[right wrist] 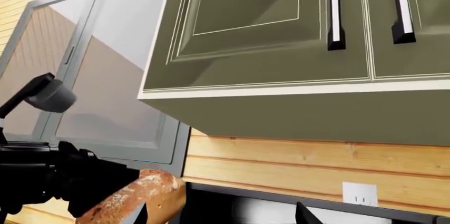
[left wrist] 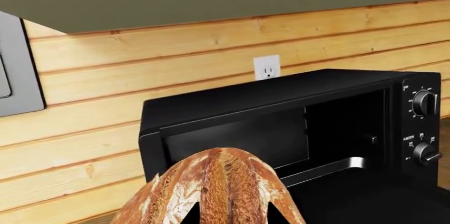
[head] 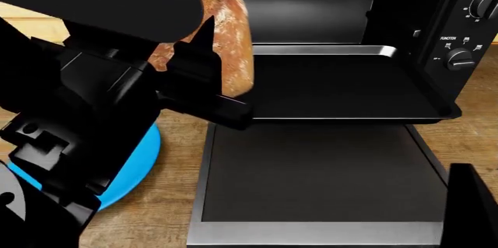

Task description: Place the scone on the tray of the toaster oven.

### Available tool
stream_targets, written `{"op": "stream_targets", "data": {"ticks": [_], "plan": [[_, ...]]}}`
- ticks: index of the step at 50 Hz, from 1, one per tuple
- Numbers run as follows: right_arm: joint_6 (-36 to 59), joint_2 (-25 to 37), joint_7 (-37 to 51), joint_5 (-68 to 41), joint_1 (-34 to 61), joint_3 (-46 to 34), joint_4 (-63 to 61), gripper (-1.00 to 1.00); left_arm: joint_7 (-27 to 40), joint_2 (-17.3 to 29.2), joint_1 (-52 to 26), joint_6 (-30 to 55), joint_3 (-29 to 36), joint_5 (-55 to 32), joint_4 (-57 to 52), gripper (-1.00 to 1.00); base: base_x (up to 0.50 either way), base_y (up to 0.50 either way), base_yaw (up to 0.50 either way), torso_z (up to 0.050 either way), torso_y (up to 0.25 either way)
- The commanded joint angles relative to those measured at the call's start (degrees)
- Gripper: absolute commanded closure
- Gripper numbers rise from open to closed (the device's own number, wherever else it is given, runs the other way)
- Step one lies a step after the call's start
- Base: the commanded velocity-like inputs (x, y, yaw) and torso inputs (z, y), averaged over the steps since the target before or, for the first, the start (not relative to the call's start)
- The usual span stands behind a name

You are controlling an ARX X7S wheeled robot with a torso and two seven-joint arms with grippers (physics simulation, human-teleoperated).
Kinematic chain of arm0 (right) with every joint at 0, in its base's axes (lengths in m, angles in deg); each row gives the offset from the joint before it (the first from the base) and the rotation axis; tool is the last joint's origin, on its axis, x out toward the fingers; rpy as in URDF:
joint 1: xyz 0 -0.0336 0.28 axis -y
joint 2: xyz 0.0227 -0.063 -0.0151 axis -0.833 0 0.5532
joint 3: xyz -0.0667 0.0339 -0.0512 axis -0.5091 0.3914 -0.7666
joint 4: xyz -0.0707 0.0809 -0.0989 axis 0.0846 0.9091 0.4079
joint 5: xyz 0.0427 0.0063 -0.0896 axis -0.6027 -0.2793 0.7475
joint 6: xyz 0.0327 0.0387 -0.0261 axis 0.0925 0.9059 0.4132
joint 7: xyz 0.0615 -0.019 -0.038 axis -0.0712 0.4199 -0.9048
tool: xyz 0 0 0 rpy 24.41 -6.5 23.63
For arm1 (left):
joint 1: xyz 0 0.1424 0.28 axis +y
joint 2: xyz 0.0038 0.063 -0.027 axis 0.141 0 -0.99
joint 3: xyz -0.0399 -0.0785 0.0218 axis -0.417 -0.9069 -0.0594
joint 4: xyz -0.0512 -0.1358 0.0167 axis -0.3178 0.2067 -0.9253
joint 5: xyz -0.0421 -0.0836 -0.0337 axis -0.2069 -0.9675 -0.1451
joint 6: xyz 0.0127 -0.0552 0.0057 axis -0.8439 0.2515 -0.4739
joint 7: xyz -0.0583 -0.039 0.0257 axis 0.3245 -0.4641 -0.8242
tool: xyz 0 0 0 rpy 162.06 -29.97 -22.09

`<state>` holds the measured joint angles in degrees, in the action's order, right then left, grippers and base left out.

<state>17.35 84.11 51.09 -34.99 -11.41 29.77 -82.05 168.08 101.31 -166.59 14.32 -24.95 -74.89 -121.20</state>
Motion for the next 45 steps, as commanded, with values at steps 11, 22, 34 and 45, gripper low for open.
{"op": "stream_targets", "data": {"ticks": [11,22,34,45], "plan": [[2.19,-7.39,-7.72,-4.64,0.01,3.65,0.01,-1.0,-2.29,-2.92,-0.06,0.63,2.48,3.94,2.43,1.0,0.0,0.0,0.0,0.0,0.001],[4.44,-13.79,-14.24,-8.07,0.01,7.44,0.0,-1.0,-2.98,-4.84,-0.32,0.63,3.63,5.31,3.57,1.0,0.0,0.0,0.0,0.0,0.0],[9.04,-22.76,-24.63,-15.86,0.0,15.73,0.0,-1.0,-4.78,-6.76,-1.19,1.17,4.64,7.31,5.43,1.0,0.0,0.0,0.0,0.0,0.0],[11.97,-27.43,-30.03,-20.77,0.01,21.34,0.0,-1.0,-8.75,-7.97,0.53,1.74,5.64,11.69,7.0,1.0,0.0,0.0,0.0,0.0,0.0]]}}
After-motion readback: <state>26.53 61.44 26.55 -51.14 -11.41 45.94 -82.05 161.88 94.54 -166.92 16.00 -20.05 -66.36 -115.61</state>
